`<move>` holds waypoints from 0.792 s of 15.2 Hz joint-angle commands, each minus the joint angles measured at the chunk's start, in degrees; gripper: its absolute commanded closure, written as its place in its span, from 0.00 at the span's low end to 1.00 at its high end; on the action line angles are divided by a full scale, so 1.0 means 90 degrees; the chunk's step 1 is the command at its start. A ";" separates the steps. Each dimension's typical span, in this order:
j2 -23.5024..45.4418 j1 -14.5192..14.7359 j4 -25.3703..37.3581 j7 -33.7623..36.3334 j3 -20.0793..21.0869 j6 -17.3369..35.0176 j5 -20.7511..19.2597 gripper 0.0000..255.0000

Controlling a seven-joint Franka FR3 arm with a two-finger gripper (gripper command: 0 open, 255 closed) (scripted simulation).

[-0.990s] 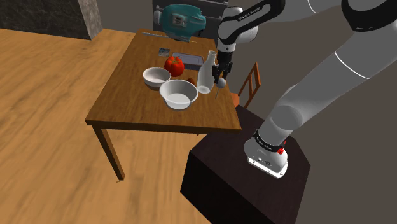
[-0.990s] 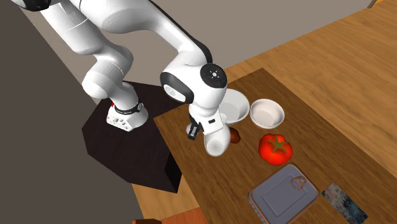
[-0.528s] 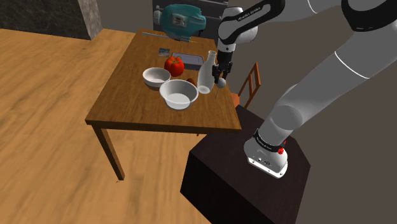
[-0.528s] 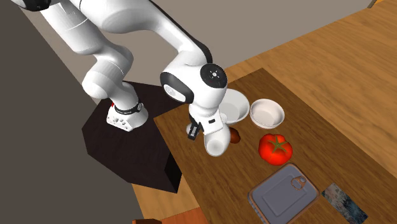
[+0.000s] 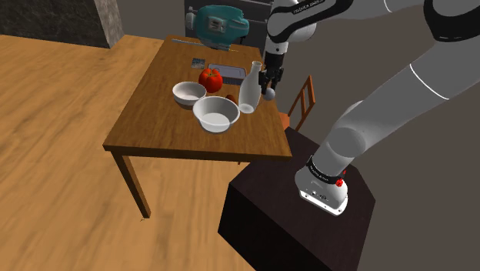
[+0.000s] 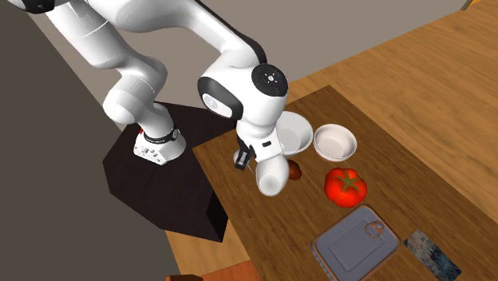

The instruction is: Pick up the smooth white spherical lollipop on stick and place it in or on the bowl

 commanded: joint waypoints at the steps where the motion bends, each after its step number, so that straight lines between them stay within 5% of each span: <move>1: -0.0109 -0.0001 0.0089 0.0030 0.0021 -0.0199 -0.0013 1.00; 12: -0.0489 -0.0005 0.0731 0.0111 0.0101 -0.1214 -0.0042 1.00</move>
